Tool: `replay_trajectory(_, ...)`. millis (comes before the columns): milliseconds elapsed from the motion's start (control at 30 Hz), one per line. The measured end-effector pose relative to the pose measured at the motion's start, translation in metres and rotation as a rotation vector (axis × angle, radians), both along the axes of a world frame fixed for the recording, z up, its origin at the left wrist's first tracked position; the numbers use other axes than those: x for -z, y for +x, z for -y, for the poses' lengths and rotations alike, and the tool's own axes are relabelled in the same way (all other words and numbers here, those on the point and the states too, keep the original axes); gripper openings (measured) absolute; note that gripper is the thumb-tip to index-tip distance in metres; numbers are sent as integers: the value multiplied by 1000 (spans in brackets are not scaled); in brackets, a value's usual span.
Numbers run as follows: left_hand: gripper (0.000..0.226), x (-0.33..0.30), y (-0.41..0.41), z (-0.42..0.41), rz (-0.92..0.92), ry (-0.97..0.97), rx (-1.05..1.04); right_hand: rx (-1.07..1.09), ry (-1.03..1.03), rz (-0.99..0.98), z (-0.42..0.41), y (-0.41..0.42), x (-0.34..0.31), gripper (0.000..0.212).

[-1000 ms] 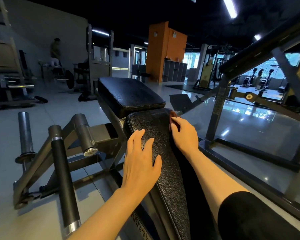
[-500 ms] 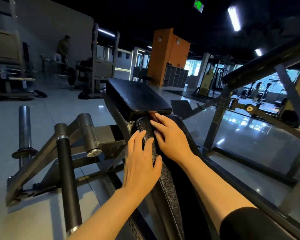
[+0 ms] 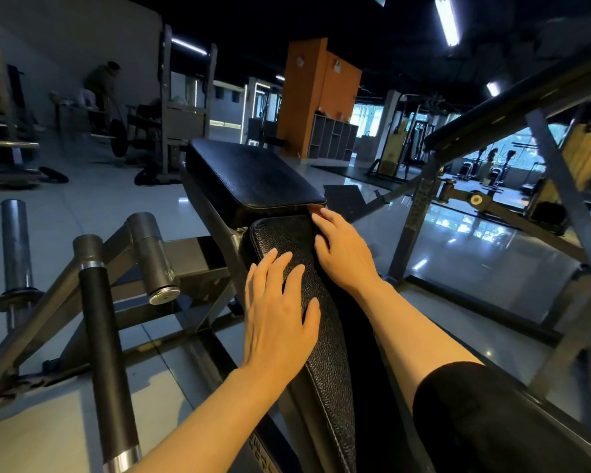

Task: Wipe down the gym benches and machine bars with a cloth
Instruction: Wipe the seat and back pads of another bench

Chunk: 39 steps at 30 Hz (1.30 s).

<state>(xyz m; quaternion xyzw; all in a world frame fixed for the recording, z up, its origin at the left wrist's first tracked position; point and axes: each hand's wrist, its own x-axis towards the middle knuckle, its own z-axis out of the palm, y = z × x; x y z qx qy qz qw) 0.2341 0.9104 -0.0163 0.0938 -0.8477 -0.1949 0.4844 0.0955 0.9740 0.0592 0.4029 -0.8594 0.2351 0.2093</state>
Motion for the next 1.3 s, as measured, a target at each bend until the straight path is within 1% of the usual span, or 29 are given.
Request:
replay_trajectory(267, 45, 1, 1, -3, 14, -3, -10, 109, -92, 93, -2, -5, 1, 44)
replay_trajectory(433, 45, 2, 6, -4, 33, -3, -15, 212, -113, 150, -8, 0, 6, 43)
replay_trajectory(533, 45, 4, 7, -9, 39, 3, -14, 238, -129, 161, -16, 7, 11, 40)
replay_trajectory(733, 50, 19, 16, -28, 53, 37, 7, 267, -158, 173, -44, 23, 40, 41)
replay_trajectory(967, 54, 38, 32, -54, 74, 96, 34, 266, -181, 181, -101, 50, 85, 41)
replay_trajectory(1067, 55, 42, 42, -59, 80, 114, 40, 315, -215, 248, -111, 57, 93, 40)
replay_trajectory(1133, 56, 43, 49, -60, 91, 115, 49, 335, -269, 287, -104, 62, 87, 39)
replay_trajectory(1200, 58, 43, 54, -60, 110, 120, 59, 266, -296, 277, -85, 72, 76, 41)
replay_trajectory(1300, 62, 39, 57, -58, 120, 140, 68, 50, -234, 233, -54, 93, 59, 46)
